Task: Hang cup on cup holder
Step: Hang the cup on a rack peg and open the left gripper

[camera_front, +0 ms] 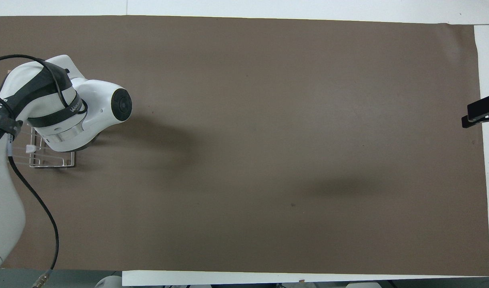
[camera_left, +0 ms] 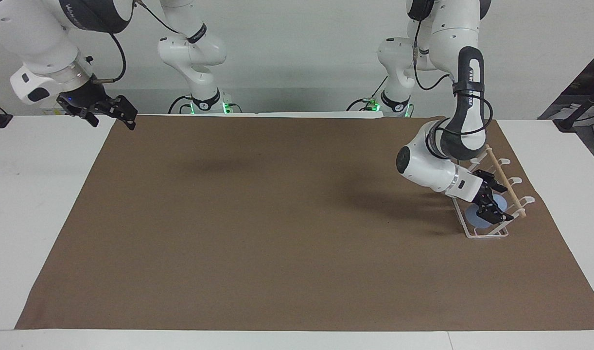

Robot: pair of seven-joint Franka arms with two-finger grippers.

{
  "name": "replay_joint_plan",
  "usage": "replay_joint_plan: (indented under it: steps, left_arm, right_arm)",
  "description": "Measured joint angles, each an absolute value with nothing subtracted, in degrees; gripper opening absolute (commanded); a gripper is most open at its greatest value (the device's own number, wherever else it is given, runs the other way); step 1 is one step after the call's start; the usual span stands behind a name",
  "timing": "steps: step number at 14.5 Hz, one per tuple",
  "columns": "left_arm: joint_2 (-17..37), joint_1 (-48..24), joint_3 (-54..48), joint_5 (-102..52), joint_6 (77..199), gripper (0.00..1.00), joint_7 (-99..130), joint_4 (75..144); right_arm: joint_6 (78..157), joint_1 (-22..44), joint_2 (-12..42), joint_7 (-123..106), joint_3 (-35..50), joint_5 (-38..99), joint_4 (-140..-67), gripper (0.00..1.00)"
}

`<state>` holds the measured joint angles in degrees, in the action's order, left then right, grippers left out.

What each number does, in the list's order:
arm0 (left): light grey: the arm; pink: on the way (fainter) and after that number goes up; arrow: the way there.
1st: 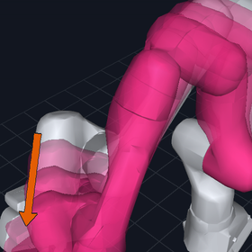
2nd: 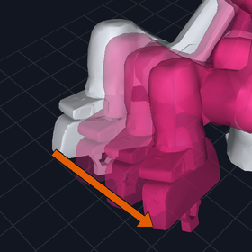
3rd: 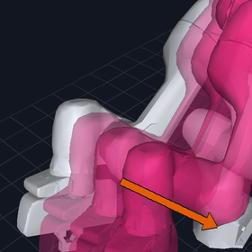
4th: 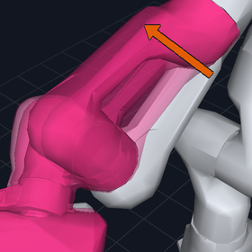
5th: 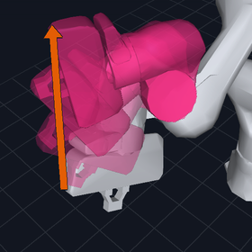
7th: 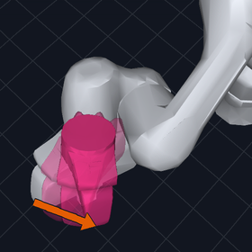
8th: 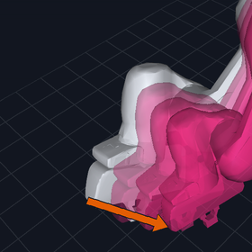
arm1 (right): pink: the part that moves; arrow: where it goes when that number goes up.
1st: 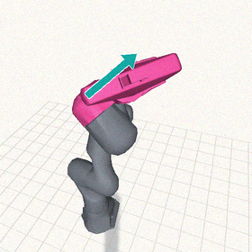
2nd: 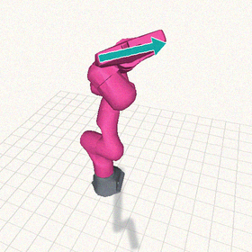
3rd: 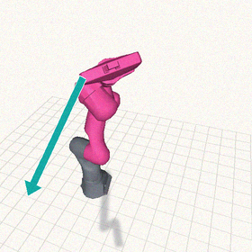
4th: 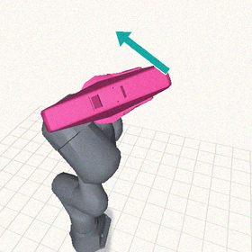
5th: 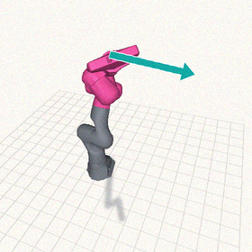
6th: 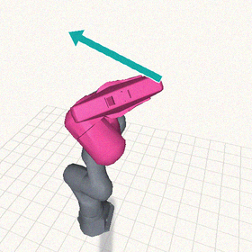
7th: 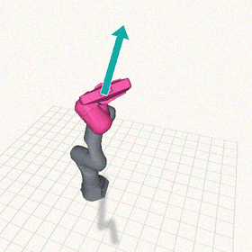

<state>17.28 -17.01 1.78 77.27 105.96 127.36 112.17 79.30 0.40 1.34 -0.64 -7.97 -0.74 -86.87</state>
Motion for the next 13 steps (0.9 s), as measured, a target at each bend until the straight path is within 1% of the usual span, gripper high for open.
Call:
replay_joint_plan:
  steps: [2,4,10,13]
  left_arm:
    - [17.2,-17.0,1.8,76.8,106.0,1.00,127.0,111.9]
    - [17.1,-17.0,1.8,71.9,106.0,1.00,123.6,109.6]
    - [15.0,-16.9,2.1,55.4,105.1,1.00,105.0,97.1]
    - [13.4,-16.5,2.7,44.4,101.4,1.00,95.2,92.1]
  right_arm:
    - [79.3,0.4,1.3,-0.6,-8.0,-0.7,-86.9,0.99]
    - [79.3,0.4,1.3,-0.6,-8.0,-0.7,-86.9,0.99]
    - [79.3,0.4,1.3,-0.6,-8.0,-0.7,-86.9,0.99]
    - [79.3,0.4,1.3,-0.6,-8.0,-0.7,-86.9,0.99]
